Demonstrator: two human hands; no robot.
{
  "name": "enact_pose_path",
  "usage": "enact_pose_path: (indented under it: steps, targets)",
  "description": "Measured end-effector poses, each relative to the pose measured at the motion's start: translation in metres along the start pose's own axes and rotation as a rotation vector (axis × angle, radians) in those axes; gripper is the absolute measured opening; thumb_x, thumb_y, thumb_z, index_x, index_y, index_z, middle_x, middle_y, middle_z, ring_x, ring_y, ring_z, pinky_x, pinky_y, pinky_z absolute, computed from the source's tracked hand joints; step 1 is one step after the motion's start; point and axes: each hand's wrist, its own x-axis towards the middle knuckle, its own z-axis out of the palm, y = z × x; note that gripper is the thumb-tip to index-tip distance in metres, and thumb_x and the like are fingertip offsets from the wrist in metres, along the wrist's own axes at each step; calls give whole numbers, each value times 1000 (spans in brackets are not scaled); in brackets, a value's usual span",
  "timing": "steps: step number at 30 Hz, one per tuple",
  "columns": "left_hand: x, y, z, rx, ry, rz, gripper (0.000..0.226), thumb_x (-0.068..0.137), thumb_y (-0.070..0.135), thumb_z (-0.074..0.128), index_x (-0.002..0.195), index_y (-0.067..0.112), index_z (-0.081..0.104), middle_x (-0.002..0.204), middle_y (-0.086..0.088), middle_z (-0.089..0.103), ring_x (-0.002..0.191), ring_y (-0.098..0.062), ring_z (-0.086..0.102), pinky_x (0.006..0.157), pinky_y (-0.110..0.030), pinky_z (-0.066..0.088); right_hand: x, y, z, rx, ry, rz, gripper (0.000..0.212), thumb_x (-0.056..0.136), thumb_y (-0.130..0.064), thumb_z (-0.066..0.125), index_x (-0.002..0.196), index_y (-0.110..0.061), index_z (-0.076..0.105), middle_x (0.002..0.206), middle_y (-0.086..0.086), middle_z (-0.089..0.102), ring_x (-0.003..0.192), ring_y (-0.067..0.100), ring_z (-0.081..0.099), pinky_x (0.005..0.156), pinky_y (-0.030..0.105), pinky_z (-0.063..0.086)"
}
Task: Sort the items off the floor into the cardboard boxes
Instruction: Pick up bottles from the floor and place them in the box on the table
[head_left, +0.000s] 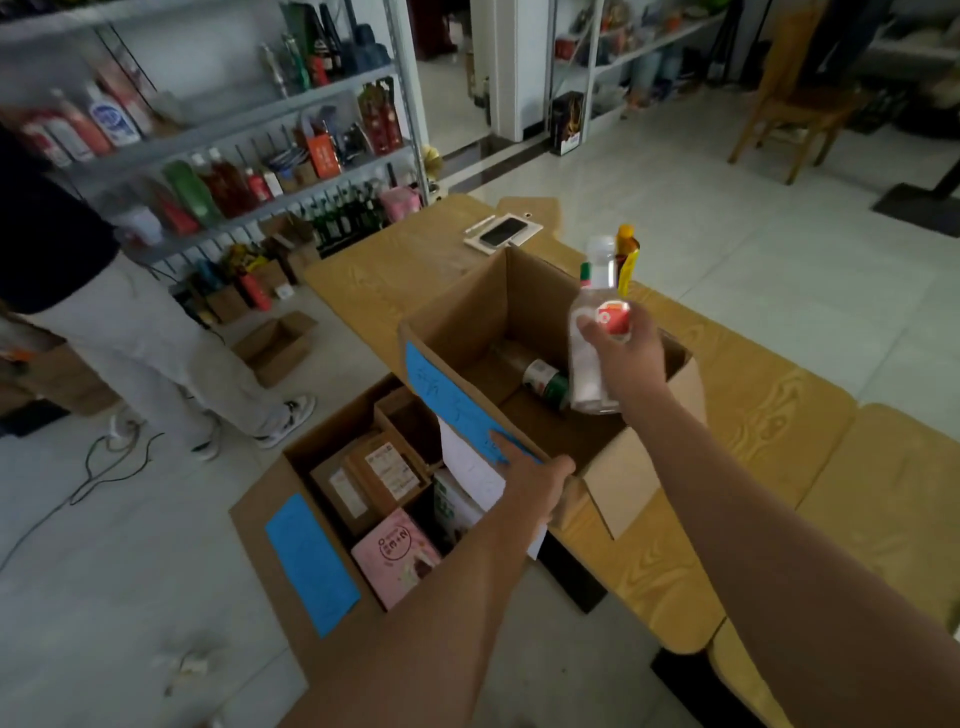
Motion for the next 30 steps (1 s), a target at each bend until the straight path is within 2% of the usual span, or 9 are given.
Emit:
enact_pose_path:
  steps: [3, 5, 8, 13, 17, 22, 24, 26, 30]
  targets:
    - [9, -4, -8, -11, -46, 9, 105, 88, 10, 59, 146, 42, -23, 143, -17, 35, 77, -19, 57, 55, -32, 54, 11, 20, 28, -187, -188, 67, 65, 79, -45, 74, 135, -27, 46, 115, -3, 62, 98, 17, 61, 82, 35, 53]
    - [13, -7, -13, 0, -62, 27, 105, 88, 8, 59, 146, 42, -22, 114, -14, 54, 63, -14, 54, 45, -24, 50, 12, 34, 45, -295, -283, 94, 70, 75, -47, 75, 135, -25, 47, 116, 0, 62, 103, 21, 61, 91, 42, 52]
    - [17, -12, -16, 5, -98, 40, 107, 87, 7, 61, 145, 44, -21, 76, 3, 49, 47, -4, 52, 41, -20, 47, 10, 48, 63, -346, -357, 153, 80, 71, -53, 75, 139, -28, 41, 117, -4, 59, 104, 19, 58, 93, 43, 51]
    - [21, -12, -16, -58, -96, 41, 110, 86, 8, 64, 145, 45, -22, 122, -1, 46, 75, -11, 55, 45, -24, 46, 4, 63, 75, -398, -442, 177, 67, 84, -44, 68, 141, -29, 37, 121, -1, 58, 106, 19, 59, 92, 42, 52]
    - [21, -17, -19, -90, -108, 31, 112, 85, 10, 67, 144, 47, -20, 99, 4, 49, 75, -12, 57, 41, -19, 47, -2, 65, 73, -379, -457, 202, 59, 89, -39, 65, 140, -19, 42, 102, -6, 58, 93, 14, 61, 83, 31, 53]
    - [9, -20, -34, -92, -182, 79, 109, 83, 21, 73, 147, 45, -13, 145, -4, 37, 100, -12, 54, 83, -36, 51, -19, 58, 75, -230, -416, 250, 44, 92, -36, 63, 129, -14, 57, 102, 1, 66, 87, 15, 64, 74, 23, 54]
    - [2, -27, -47, -73, -232, 116, 105, 86, 20, 69, 148, 43, -13, 138, 7, 42, 99, -5, 51, 79, -30, 48, -29, 55, 77, -182, -375, 296, 39, 93, -37, 62, 126, -16, 61, 101, 5, 70, 93, 24, 68, 87, 40, 56]
    - [-8, -38, -66, -43, -257, 151, 99, 89, 20, 66, 149, 42, -10, 122, 19, 47, 98, 0, 52, 74, -25, 48, -43, 50, 76, -161, -325, 295, 32, 94, -37, 61, 119, -17, 65, 97, 5, 71, 91, 26, 69, 84, 40, 58]
    - [-43, -63, -116, 7, -222, 199, 91, 88, 26, 67, 151, 41, 3, 153, 7, 29, 131, -15, 38, 108, -40, 38, -85, 28, 67, -223, -236, 195, 16, 92, -33, 60, 97, -21, 71, 84, 5, 71, 74, 23, 71, 64, 35, 58]
